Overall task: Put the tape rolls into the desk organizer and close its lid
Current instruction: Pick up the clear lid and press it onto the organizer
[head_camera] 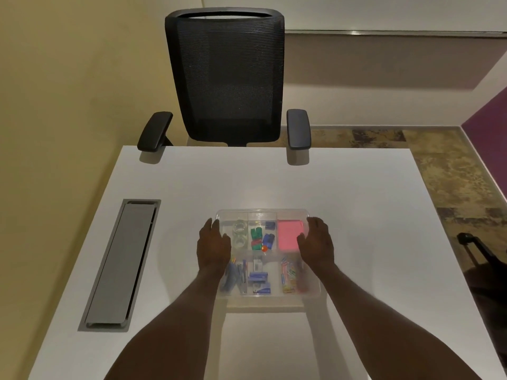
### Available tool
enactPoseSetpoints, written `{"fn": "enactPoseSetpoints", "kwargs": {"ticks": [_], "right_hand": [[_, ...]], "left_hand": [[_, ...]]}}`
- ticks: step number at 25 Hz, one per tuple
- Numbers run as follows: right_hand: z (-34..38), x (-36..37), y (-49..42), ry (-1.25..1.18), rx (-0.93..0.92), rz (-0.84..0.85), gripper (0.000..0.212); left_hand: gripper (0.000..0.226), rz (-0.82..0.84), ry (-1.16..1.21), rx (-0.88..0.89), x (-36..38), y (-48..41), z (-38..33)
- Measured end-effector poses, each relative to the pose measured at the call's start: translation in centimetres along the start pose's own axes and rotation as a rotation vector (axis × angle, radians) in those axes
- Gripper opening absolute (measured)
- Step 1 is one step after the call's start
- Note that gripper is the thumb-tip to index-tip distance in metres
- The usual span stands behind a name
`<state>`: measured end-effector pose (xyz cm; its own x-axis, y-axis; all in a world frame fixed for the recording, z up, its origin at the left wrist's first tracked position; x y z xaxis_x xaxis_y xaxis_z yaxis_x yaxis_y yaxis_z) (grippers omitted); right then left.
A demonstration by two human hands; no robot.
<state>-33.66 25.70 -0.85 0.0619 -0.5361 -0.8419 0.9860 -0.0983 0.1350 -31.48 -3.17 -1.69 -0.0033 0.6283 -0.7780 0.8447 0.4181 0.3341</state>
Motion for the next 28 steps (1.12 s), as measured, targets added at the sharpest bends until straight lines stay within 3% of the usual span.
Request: {"fn": "enactPoseSetpoints", "kwargs": {"ticks": [4, 7, 14, 23, 28], "right_hand": [[1.6, 1.0, -2.7, 0.216, -0.183, 0.179, 0.064], [1.3, 1.7, -3.6, 0.309, -0.217, 0.272, 0.064], [1.0, 2.2, -3.6, 0.269, -0.190, 0.244, 0.061], [0.8, 2.2, -2.5, 0.299, -0.207, 0.267, 0.068], [-0.2, 2.8, -1.3, 0.336, -0.234, 0.232, 0.065]], "left_hand": [[0.060, 0.136, -0.189, 0.119, 1.2, -2.7, -2.7], [0.060, 0.204, -0.348, 0.148, 2.1, -3.7, -3.2], [0.068, 0.206, -0.451, 0.157, 2.6, -3.9, -2.6], [0.079, 0.207, -0.293, 0.154, 3.8, -2.5, -0.7], [0.067, 0.081, -0.521, 0.271, 4.0, -1.3, -0.7]]}}
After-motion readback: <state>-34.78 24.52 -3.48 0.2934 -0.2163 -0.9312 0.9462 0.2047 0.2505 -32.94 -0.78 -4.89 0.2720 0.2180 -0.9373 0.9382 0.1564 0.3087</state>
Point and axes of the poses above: each hand's wrist, its own y-axis away from the middle knuckle, its own x-axis out of the palm, z = x × y, the point moved 5 cm from there along -y, towards the middle knuckle, and after that the axes turned 6 degrees about -x, right-handed, at the moved point
